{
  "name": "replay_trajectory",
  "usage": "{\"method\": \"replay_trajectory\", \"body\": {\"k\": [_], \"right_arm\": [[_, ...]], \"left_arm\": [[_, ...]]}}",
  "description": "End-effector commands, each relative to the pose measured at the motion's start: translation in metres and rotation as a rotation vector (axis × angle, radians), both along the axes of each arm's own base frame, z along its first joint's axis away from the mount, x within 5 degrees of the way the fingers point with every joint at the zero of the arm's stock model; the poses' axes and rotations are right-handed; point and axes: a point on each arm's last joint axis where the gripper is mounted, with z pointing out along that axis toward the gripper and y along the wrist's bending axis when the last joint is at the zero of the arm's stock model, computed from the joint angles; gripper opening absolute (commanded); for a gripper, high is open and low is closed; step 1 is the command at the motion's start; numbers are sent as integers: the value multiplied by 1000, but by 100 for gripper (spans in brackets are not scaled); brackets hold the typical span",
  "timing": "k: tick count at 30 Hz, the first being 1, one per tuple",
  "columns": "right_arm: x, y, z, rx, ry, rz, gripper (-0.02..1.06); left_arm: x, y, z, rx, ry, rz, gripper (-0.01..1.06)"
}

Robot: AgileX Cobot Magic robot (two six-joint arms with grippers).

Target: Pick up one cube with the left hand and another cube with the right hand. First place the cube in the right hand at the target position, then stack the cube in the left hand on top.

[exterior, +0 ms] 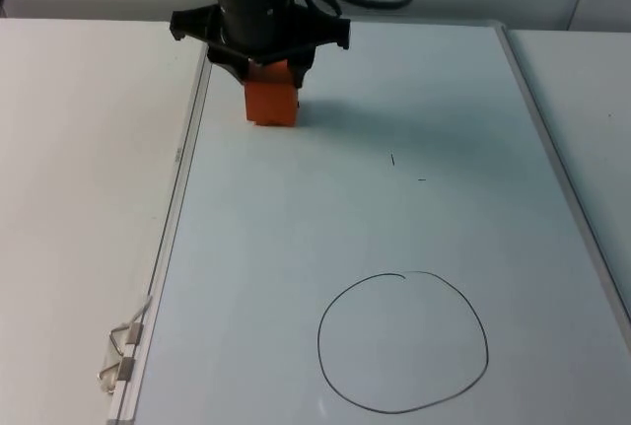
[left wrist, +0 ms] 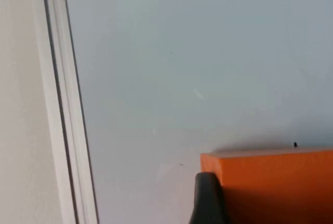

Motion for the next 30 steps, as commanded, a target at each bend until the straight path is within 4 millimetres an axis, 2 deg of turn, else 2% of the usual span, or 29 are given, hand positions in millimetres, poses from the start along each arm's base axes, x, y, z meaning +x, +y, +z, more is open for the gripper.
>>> {"method": "replay_trajectory", "body": {"k": [1, 2, 3, 6, 7, 8, 12, 13, 18, 19, 23, 24, 26, 28, 29, 30], "right_arm": [[0, -1, 1, -3, -32, -2, 0], [0, -1, 2, -2, -34, -1, 0], [0, -1, 2, -2, -34, -1, 0], [1, 0, 3, 4, -46, -1, 0], [1, 0, 3, 8, -52, 1, 0], [1, 0, 3, 8, -52, 1, 0], [2, 1, 7, 31, -86, 4, 0], [2, 1, 7, 31, -86, 4, 0], [1, 3, 9, 71, -94, 21, 0], [1, 3, 9, 71, -94, 21, 0], [1, 4, 9, 79, -84, 27, 0], [1, 4, 9, 79, -84, 27, 0], [1, 4, 8, 76, -80, 27, 0], [0, 4, 7, 70, -67, 26, 0], [0, 4, 6, 67, -59, 26, 0], [0, 4, 6, 67, -59, 26, 0]], "left_arm": [[-4, -1, 36, -22, -46, -19, 23], [-8, -1, 52, -20, -60, -46, 23], [-8, -1, 52, -20, -60, -46, 23], [-26, 1, 115, -80, -113, -125, 23], [-33, 1, 132, -110, -125, -147, 23], [-33, 1, 132, -110, -125, -147, 23], [-69, 6, 209, -192, -220, -225, 23], [-69, 6, 209, -192, -220, -225, 23], [-131, 21, 302, -200, -417, -307, 23], [-131, 21, 302, -200, -417, -307, 23], [-187, 51, 357, -140, -503, -359, 23], [-187, 51, 357, -140, -503, -359, 23], [-211, 68, 373, -87, -509, -362, 23], [-231, 85, 392, -44, -587, -356, 23], [-239, 90, 396, -42, -599, -354, 23], [-239, 90, 396, -42, -599, -354, 23]]}}
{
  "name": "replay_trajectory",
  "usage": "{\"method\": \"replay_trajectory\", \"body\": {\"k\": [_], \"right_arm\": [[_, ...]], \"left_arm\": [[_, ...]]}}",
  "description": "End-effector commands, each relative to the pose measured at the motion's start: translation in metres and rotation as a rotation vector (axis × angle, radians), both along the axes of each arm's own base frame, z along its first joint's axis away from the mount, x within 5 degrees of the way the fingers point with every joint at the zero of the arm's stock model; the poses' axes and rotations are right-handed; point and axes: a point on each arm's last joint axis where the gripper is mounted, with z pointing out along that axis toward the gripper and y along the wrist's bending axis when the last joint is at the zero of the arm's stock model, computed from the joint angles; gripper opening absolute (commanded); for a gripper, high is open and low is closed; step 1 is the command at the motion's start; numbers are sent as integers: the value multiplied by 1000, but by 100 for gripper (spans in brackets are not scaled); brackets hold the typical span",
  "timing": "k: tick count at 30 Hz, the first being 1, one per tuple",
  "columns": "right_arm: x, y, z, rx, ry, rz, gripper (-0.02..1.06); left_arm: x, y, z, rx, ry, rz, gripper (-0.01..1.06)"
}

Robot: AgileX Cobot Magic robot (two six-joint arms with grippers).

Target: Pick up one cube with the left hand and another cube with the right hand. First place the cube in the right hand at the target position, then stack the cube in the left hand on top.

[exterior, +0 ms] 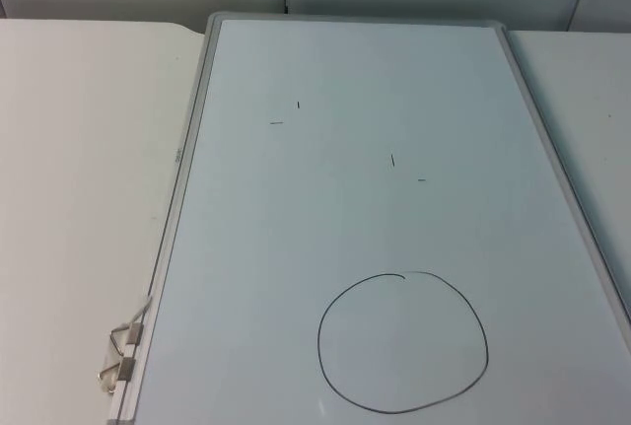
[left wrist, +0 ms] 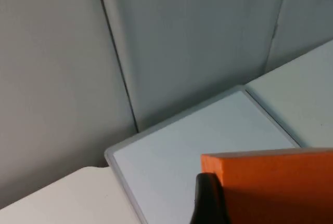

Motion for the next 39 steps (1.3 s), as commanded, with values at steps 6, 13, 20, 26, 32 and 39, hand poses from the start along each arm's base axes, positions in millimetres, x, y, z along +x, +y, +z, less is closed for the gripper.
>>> {"method": "replay_trajectory", "body": {"k": [6, 13, 20, 26, 32, 39], "right_arm": [[-1, 0, -2, -6, 10, 3, 0], [0, 0, -5, -26, 38, 6, 0], [10, 6, -16, -78, 132, 17, 0], [36, 23, -32, -126, 251, 56, 0], [66, 44, -55, -176, 377, 118, 0], [96, 88, -102, -274, 510, 217, 0]], "left_arm": [[-52, 30, -5, 40, 13, -5, 23], [-88, 51, -76, 83, 131, 6, 23], [-117, 67, -139, 47, 171, 33, 23], [-138, 79, -193, 31, 249, 68, 23], [-147, 84, -224, 19, 295, 89, 23], [-147, 83, -228, 10, 310, 86, 23]]}}
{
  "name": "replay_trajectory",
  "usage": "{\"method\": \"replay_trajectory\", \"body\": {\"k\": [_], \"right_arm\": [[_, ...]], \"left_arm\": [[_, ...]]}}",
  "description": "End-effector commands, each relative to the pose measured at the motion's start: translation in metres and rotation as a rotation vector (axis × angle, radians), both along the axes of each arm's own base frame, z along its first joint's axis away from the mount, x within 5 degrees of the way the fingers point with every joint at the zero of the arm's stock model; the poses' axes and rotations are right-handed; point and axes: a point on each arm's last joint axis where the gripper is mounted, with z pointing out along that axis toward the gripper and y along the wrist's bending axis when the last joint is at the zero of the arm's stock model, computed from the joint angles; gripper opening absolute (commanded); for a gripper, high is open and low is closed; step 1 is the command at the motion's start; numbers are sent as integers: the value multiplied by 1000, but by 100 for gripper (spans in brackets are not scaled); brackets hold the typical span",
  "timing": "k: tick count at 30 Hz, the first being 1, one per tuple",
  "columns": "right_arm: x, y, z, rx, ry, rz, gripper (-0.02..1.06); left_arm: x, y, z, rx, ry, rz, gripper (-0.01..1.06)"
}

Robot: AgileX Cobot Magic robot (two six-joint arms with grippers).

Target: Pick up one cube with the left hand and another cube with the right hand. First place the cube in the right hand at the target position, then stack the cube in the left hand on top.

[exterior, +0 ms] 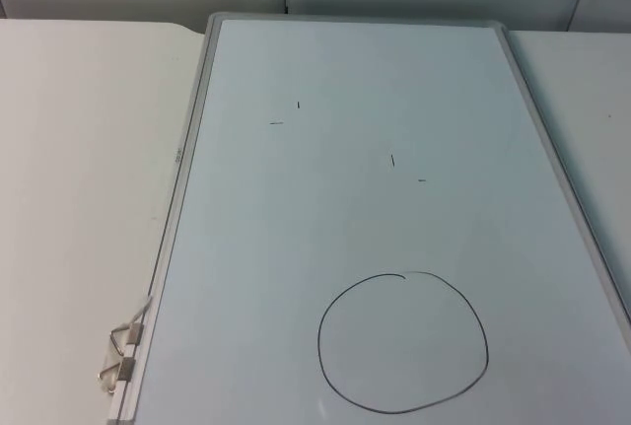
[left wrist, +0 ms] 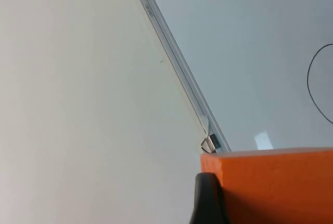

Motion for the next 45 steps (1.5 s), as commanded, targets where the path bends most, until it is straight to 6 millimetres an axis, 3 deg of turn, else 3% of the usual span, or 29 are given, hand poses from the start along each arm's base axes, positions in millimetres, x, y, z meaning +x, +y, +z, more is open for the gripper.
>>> {"method": "replay_trajectory", "body": {"k": [1, 5, 6, 7, 10, 18, 24, 30, 39, 45], "right_arm": [[4, 12, -14, -11, 16, 37, 0], [6, 36, -73, -35, 98, 54, 0], [6, 36, -73, -35, 98, 54, 0], [6, 40, -91, -40, 126, 43, 0], [7, 41, -117, -49, 180, 4, 0], [17, 52, -139, -78, 195, -2, 0], [19, 67, -171, -197, 220, -7, 0], [21, 85, -195, -186, 215, 12, 0], [28, 93, -237, -236, 271, 13, 0], [31, 97, -249, -220, 262, 19, 0]], "left_arm": [[0, -2, 2, -31, -17, -1, 23], [0, -2, 2, -34, -18, -1, 23], [0, -2, 2, -34, -18, -1, 23], [0, -2, 2, -37, -16, -2, 23], [0, -2, 2, -38, -18, -2, 23], [0, -2, 2, -38, -18, -2, 23], [0, -2, 2, -37, -15, -2, 23], [0, -2, 2, -37, -15, -2, 23], [0, -2, 2, -37, -15, -2, 23], [0, -2, 2, -38, -17, -2, 23]]}}
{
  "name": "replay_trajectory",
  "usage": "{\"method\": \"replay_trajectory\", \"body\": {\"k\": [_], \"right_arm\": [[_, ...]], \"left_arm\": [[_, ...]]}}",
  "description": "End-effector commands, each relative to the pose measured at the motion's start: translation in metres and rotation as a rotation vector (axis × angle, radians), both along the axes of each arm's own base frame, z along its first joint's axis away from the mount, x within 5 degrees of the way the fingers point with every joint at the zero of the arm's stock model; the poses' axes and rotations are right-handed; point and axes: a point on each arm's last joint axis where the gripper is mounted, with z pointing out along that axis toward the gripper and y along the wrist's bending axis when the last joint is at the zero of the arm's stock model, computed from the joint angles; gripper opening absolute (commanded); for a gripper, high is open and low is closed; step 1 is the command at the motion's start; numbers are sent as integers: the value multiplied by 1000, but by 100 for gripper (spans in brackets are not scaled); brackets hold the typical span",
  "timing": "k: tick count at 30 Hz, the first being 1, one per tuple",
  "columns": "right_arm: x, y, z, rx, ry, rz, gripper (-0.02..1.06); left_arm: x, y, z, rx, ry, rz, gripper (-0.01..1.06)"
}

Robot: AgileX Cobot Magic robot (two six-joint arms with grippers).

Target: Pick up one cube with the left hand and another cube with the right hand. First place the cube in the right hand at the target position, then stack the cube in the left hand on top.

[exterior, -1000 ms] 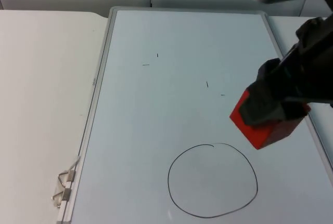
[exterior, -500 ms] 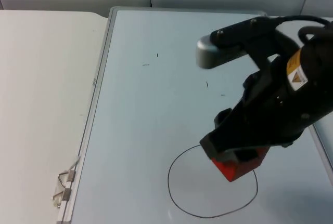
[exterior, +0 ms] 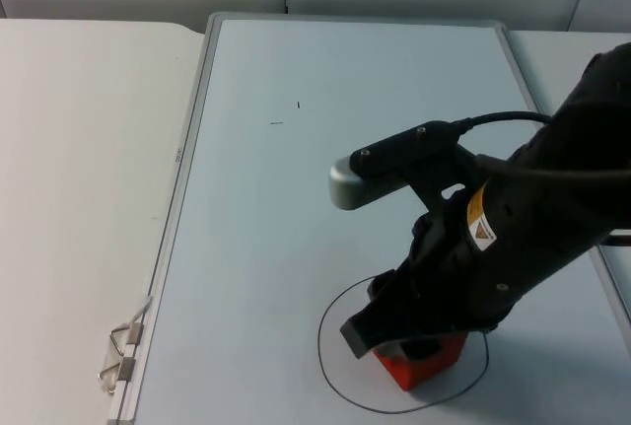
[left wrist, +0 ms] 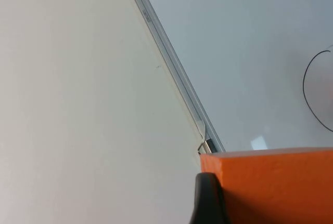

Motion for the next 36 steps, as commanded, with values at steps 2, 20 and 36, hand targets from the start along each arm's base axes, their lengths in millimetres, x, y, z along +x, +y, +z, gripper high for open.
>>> {"method": "replay_trajectory", "body": {"k": [2, 20, 36], "right_arm": [[2, 3, -2, 18, -20, 13, 0], [0, 0, -23, -54, 31, 27, 0], [6, 3, -9, -121, 66, 10, 89]], "left_arm": [[-1, -1, 1, -22, -10, -2, 23], [0, -1, 1, -23, -12, -2, 23], [0, -1, 1, -23, -12, -2, 23]]}}
